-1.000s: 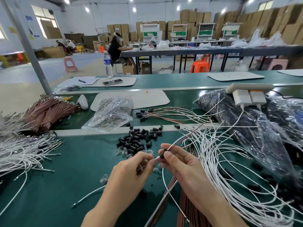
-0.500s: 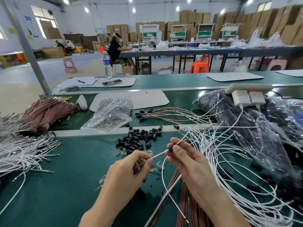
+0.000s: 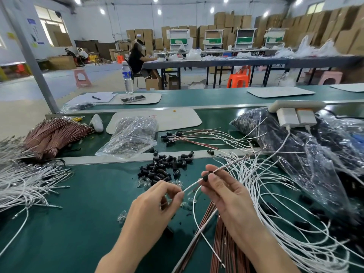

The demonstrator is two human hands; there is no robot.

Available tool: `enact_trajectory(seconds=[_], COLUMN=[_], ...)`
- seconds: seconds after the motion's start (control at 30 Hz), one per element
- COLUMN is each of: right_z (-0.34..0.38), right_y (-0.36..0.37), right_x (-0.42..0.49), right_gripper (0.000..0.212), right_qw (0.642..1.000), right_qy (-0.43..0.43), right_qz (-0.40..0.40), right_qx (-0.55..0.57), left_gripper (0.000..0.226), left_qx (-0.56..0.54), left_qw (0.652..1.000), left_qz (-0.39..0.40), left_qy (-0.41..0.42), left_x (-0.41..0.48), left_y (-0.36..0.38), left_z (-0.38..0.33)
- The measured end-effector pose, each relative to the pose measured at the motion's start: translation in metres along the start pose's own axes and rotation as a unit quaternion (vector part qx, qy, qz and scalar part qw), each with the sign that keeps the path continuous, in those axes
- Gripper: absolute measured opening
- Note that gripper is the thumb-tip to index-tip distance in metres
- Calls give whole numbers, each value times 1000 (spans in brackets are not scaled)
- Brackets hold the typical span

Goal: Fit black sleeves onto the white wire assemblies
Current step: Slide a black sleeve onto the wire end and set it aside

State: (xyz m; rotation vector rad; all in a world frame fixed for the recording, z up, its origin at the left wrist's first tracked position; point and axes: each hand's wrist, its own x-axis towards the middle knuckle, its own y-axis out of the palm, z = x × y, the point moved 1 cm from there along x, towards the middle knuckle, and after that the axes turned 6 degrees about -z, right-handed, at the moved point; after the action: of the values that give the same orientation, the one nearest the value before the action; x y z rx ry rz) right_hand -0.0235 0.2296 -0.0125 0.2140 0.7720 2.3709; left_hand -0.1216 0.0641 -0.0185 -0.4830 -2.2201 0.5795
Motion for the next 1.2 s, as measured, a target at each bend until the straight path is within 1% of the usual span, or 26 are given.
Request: enact_trajectory(seconds=[0.1, 0.17, 0.23, 0.3, 0.37, 0.4, 0.53, 0.6, 0.67, 0.77, 0.87, 0.97, 1.1, 1.2], right_z=[-9, -12, -7, 0, 3, 2, -7, -7, -5, -3, -3, -4, -11, -13], right_y=[7, 10, 9, 4, 0, 1, 9, 11, 10, 10, 10, 9, 10, 10], right_x=[-5, -8, -6, -2, 0, -1, -7, -8, -7, -6, -5, -5, -7, -7], right_gripper=[27, 28, 27, 26, 26, 26, 27, 27, 27, 26, 27, 29, 29, 26], right_qw=[997, 994, 995, 999, 1000, 1000, 996, 995, 996, 999, 999, 998, 992, 993], right_qy=[10, 4, -8, -5, 3, 7, 17, 8, 5, 17, 27, 42, 64, 42], right_qz=[49, 67, 55, 22, -4, -4, 49, 52, 41, 26, 25, 35, 86, 80], right_qx=[-52, -86, -79, -32, 1, -1, -70, -88, -74, -34, -17, -7, -61, -79], left_gripper=[12, 13, 15, 17, 17, 15, 11, 11, 11, 9, 9, 9, 10, 12], left_qx=[4, 4, 10, 16, 5, -6, -41, -58, -74, -96, -113, -119, -122, -136], left_qw=[1000, 1000, 1000, 1000, 1000, 1000, 999, 998, 997, 995, 992, 991, 991, 990], left_qz=[-6, -5, 2, 7, 11, 13, 12, 5, 1, 22, 45, 37, 18, 17], left_qy=[3, 3, -1, -2, -6, -7, -4, -11, -19, -35, -43, -52, -45, -42], left_x=[-1, -1, -1, 0, 0, -1, -2, 0, 0, -1, -2, -2, -2, -2], left_y=[3, 4, 2, -1, -1, 1, 6, 6, 5, 6, 8, 7, 7, 8], left_z=[-2, -2, -1, 2, 5, 6, 3, 2, 4, 6, 6, 7, 3, 0])
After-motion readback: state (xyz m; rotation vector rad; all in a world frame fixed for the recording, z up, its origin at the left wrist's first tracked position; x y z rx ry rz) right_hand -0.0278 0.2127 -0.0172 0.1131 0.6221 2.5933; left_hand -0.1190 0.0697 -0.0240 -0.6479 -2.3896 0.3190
